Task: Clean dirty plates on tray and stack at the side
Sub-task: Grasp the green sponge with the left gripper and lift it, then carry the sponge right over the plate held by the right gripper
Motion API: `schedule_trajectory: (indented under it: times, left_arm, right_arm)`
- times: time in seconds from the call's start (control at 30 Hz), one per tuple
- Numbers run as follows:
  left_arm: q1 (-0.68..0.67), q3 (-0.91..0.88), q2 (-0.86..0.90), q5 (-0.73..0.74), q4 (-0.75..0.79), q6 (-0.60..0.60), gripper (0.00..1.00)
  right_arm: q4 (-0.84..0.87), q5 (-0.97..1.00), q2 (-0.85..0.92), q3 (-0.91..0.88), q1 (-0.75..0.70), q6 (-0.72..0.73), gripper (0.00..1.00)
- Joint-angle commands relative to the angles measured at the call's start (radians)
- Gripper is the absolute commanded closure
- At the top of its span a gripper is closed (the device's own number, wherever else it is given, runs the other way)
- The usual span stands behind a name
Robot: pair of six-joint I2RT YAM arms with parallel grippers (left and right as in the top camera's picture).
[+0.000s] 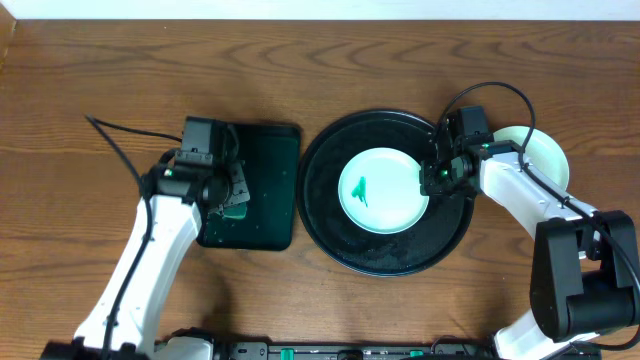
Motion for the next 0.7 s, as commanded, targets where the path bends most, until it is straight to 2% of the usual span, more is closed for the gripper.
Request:
schedule_trajectory:
  times: [0.0,0.2,0.47,0.67]
  left_arm:
    - [0.002,0.140,0.053,-0.013,-0.063,-0.011,0.93]
    - [0.002,0.325,0.173,-0.013,-0.246,-0.007,0.93]
    - [0.000,0.338,0.210,-0.007,-0.248,-0.013,0.93]
    - [-0.026,0.336,0.211,-0.005,-0.247,-0.013,0.93]
  right_arm:
    - [0.001,0.003,0.010,-0.006,0.003,-0.001,0.99]
    - [0.001,0.003,0.010,-0.006,0.003,-0.001,0.99]
    - [0.000,0.001,0.010,-0.006,0.004,0.000,0.99]
    - [-0.003,-0.080,0.010,-0.006,0.004,0.000,0.99]
